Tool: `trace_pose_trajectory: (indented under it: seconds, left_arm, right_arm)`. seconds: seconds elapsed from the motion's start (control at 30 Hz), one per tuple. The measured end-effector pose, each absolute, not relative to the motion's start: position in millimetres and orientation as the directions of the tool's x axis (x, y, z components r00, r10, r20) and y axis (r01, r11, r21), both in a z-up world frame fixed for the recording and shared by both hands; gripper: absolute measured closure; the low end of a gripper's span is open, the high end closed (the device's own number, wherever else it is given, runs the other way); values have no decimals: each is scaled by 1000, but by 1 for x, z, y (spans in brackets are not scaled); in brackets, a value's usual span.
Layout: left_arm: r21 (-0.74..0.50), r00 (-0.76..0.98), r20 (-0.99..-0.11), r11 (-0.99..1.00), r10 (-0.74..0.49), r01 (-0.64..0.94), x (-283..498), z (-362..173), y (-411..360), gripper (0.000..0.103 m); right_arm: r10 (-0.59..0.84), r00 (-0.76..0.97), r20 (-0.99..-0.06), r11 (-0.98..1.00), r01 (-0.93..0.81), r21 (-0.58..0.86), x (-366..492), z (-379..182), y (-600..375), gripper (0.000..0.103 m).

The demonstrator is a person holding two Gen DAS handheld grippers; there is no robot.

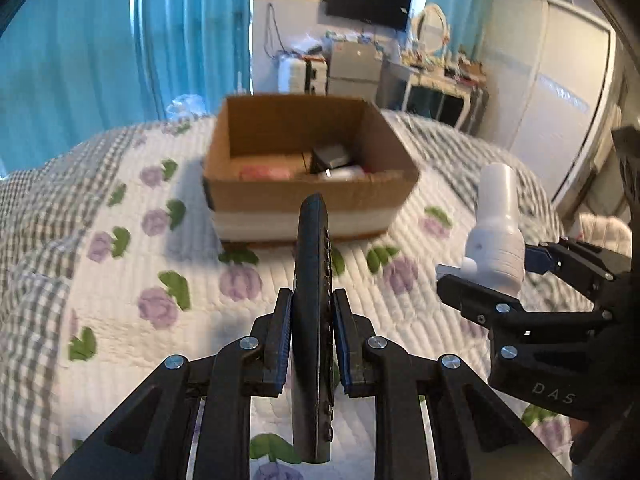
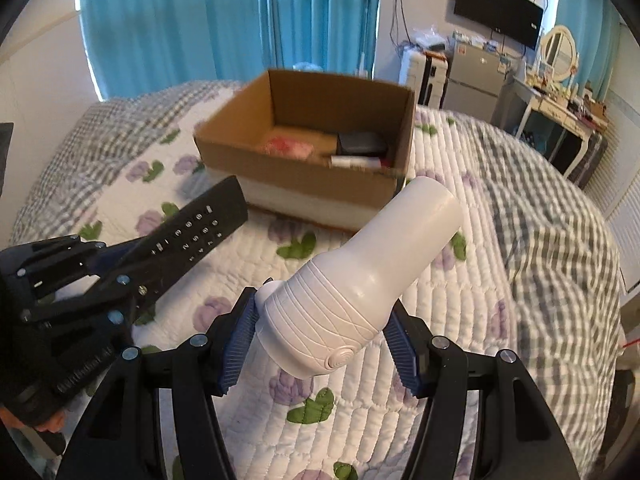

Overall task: Organize rigid objects
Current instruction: 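Lower the black cylinder into the box with the left tool while the right tool drops the hair dryer in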

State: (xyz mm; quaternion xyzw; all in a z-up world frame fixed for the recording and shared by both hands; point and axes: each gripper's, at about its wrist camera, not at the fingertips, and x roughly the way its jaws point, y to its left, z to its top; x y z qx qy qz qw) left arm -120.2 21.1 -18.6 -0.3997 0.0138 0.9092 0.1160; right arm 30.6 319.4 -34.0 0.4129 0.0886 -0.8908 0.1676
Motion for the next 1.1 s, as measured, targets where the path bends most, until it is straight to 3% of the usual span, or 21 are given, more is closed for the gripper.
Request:
trace_pose_trajectory:
  seconds: [0.47,0.67,0.93,1.03,1.1]
  left_arm:
    - [-81,-737,-658,-988,154,-134,-219,46,8,84]
    - [-123,-700,-699,-989,146,-82,-285,16,9,84]
    - [-49,-683,-725,-996,87,-75,-321,-31,23,83]
    - [-10,-695,-716,-996,68,-87,-318,-36,28,68]
    - [-4,-714,-698,-997,59,-79,-312,-32,29,15]
  right_arm:
    - [-213,-707,-674,-911,394,-125,-52,34,308,42]
    - [-211,-707,-676,-906,401,-137,-100,23,301,42]
    - [-217,-677,-703,-898,421,-129,-143,-15,296,42]
    - [-225,-669,-708,-898,424,-115,-146,-25,302,42]
    - [-225,-665,-712,-901,420,-107,-145,-27,306,42]
